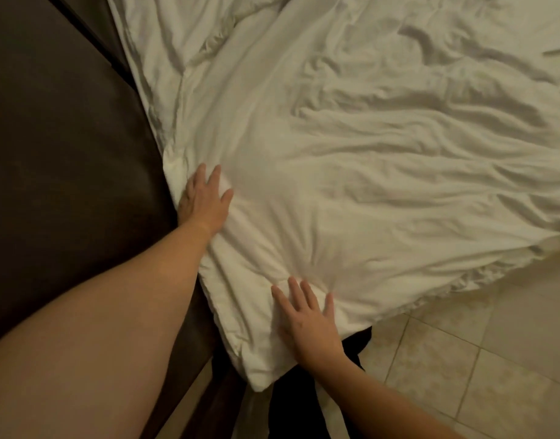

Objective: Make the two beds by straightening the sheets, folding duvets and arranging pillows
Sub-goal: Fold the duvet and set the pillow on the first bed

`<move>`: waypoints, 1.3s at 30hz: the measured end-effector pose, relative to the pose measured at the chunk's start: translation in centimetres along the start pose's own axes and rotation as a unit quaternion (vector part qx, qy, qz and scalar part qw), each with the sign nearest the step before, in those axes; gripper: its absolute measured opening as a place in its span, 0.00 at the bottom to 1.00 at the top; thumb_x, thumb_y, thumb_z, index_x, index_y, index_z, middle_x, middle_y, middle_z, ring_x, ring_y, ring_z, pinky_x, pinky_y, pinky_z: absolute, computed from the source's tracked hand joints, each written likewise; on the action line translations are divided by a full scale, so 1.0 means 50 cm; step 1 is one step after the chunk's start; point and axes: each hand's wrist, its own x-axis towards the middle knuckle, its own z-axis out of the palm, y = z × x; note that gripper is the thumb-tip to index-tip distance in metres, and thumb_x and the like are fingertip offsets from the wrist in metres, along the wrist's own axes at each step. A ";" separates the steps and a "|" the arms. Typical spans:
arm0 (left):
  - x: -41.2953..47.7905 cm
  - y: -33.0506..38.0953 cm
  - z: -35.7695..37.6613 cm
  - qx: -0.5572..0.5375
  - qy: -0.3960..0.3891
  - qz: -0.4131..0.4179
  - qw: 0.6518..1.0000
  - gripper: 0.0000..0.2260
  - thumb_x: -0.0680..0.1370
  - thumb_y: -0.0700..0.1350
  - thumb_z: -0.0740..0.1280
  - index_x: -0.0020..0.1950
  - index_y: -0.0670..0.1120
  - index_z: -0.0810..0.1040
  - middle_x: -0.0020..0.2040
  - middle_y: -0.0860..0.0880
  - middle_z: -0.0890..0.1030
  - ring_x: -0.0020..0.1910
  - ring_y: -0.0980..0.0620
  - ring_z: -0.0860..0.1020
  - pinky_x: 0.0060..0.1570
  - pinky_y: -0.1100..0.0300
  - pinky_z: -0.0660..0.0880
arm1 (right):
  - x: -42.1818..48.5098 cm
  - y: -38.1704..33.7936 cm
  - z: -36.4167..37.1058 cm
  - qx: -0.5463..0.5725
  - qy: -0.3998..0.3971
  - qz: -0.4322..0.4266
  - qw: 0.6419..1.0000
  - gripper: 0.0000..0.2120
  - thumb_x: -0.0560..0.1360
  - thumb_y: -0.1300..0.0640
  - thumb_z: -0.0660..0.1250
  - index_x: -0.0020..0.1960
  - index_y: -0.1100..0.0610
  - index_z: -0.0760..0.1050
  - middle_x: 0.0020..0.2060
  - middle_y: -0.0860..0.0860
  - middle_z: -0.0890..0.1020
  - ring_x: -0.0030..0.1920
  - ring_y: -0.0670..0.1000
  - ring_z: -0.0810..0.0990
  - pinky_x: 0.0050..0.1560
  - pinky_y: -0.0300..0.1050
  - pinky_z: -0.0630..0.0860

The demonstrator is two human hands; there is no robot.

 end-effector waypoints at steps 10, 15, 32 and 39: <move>-0.021 0.014 0.008 -0.001 -0.043 -0.047 0.998 0.28 0.85 0.55 0.56 0.84 0.54 0.53 0.84 0.48 0.51 0.82 0.43 0.52 0.79 0.44 0.57 | 0.003 0.022 -0.045 0.061 -0.032 -0.027 0.997 0.31 0.81 0.47 0.58 0.79 0.44 0.48 0.80 0.51 0.52 0.80 0.59 0.50 0.72 0.71 0.57; -0.088 0.070 -0.050 -0.015 -0.030 -0.044 0.998 0.26 0.85 0.54 0.57 0.83 0.53 0.57 0.83 0.47 0.54 0.79 0.38 0.56 0.76 0.41 0.62 | -0.057 0.072 -0.135 0.123 0.030 -0.040 0.991 0.31 0.80 0.49 0.61 0.79 0.46 0.54 0.79 0.52 0.59 0.77 0.58 0.59 0.73 0.57 0.65; -0.446 0.583 -0.220 -0.054 -0.026 0.074 0.995 0.27 0.85 0.56 0.58 0.83 0.51 0.60 0.83 0.45 0.58 0.80 0.41 0.57 0.77 0.45 0.60 | -0.549 0.552 -0.615 0.117 0.230 0.119 0.959 0.33 0.79 0.45 0.66 0.80 0.42 0.57 0.77 0.49 0.65 0.75 0.53 0.65 0.72 0.48 0.64; -0.481 0.798 -0.266 -0.035 -0.011 0.150 0.988 0.27 0.85 0.57 0.57 0.83 0.53 0.58 0.84 0.48 0.56 0.82 0.44 0.53 0.77 0.45 0.61 | -0.664 0.709 -0.740 0.117 0.288 0.178 0.934 0.32 0.79 0.45 0.65 0.80 0.45 0.57 0.78 0.52 0.63 0.76 0.56 0.62 0.76 0.52 0.61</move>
